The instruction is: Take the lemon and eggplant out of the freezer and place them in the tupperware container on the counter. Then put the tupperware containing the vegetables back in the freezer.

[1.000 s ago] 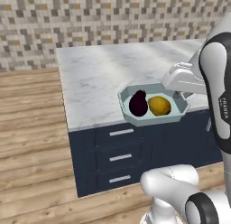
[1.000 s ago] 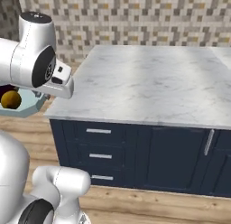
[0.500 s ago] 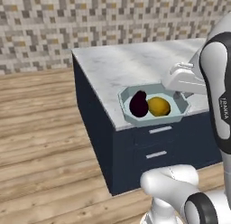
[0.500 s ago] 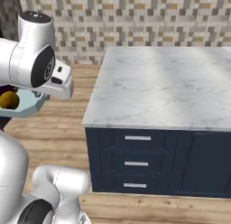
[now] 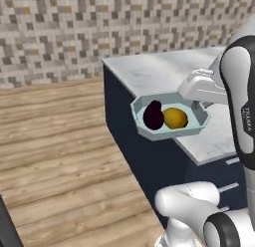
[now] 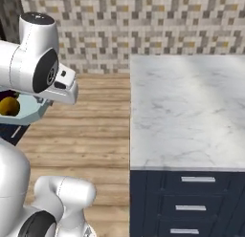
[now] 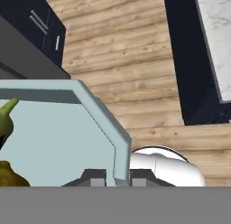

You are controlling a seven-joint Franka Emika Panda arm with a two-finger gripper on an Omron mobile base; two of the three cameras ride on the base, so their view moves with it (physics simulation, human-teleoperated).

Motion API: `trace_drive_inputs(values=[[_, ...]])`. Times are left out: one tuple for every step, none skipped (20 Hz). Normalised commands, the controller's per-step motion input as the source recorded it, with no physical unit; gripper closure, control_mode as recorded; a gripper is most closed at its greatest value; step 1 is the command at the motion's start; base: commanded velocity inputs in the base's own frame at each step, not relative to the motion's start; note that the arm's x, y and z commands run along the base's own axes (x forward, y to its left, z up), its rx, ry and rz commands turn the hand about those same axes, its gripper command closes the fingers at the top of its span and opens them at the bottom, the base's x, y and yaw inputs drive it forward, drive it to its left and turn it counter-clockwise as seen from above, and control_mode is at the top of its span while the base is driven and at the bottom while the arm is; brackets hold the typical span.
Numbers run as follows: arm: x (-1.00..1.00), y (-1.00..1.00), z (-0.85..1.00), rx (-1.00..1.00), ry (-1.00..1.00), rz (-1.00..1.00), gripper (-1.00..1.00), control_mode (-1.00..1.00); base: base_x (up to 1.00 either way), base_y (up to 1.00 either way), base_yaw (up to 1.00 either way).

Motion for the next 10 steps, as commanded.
trace_drive_inputs(values=[[0.00, 0.00, 0.00, 0.00, 0.00, 0.00, 1.00, 1.00, 0.89, 1.00, -0.06], [0.00, 0.00, 0.00, 0.00, 0.00, 0.00, 1.00, 1.00, 0.91, 1.00, -0.05], [0.00, 0.00, 0.00, 0.00, 0.00, 0.00, 1.00, 1.00, 0.91, 1.00, -0.05], [0.00, 0.00, 0.00, 0.00, 0.00, 0.00, 1.00, 1.00, 0.96, 1.00, -0.04], [0.00, 0.00, 0.00, 0.00, 0.00, 0.00, 1.00, 1.00, 1.00, 0.99, -0.03], [0.00, 0.00, 0.00, 0.00, 0.00, 0.00, 1.00, 1.00, 1.00, 0.87, -0.01], [0.00, 0.00, 0.00, 0.00, 0.00, 0.00, 1.00, 1.00, 1.00, 0.85, 0.00], [0.00, 0.00, 0.00, 0.00, 0.00, 0.00, 1.00, 1.00, 1.00, 0.75, 0.00], [0.00, 0.00, 0.00, 0.00, 0.00, 0.00, 1.00, 1.00, 1.00, 0.68, 0.00], [0.00, 0.00, 0.00, 0.00, 0.00, 0.00, 1.00, 1.00, 1.00, 0.64, 0.00]])
